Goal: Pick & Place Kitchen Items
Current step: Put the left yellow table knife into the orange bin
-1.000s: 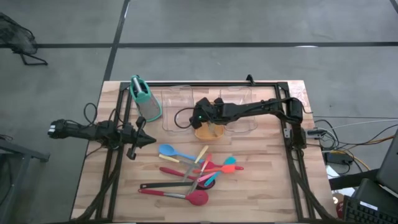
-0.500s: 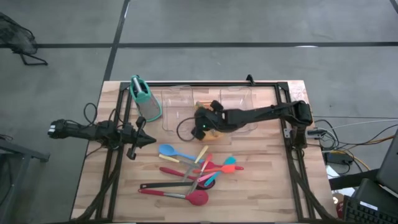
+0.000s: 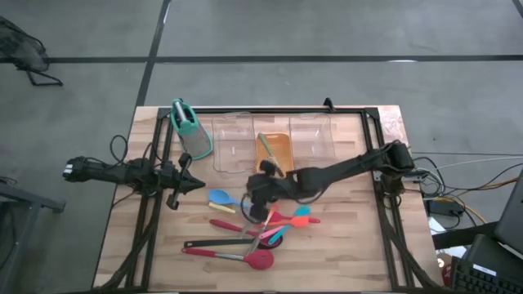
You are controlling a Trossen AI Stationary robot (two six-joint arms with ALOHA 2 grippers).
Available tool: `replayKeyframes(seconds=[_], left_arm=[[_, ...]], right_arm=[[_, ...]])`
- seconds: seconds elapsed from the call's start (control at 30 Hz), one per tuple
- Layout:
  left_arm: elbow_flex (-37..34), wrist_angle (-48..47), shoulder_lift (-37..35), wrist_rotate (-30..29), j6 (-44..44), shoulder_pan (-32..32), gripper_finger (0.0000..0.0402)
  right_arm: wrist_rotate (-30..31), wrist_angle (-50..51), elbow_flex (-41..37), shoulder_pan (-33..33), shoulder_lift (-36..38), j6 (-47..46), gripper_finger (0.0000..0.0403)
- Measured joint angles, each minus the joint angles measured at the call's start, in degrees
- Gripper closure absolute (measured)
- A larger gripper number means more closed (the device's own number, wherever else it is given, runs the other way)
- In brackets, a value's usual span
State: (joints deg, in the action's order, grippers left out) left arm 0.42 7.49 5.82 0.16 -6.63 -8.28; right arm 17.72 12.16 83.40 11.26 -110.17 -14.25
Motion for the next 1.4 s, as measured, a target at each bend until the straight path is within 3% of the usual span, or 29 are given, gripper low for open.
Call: replayKeyframes(seconds=[0.17, 0.7, 1.03, 1.4], left_arm=[[0.0, -0.25, 0.0, -0.01, -0.01, 0.0, 0.039], [-0.02, -0.81, 0.0, 0.0, 0.0, 0.0, 0.039], [-0.01, -0.79, -0.02, 0.0, 0.0, -0.02, 0.039], [-0.01, -1.53, 0.02, 0.0, 0.0, -0.02, 0.039]], right_arm=[[-1.39, -6.91, 1.22, 1.85, -4.49, 1.07, 0.0243], [-2.77, -3.54, 14.04, 3.02, -20.24, 0.64, 0.0206], [-2.6, 7.96, 25.81, 2.98, -28.31, 0.76, 0.0229], [0.78, 11.97, 29.57, 2.98, -30.99, 1.17, 0.0257]])
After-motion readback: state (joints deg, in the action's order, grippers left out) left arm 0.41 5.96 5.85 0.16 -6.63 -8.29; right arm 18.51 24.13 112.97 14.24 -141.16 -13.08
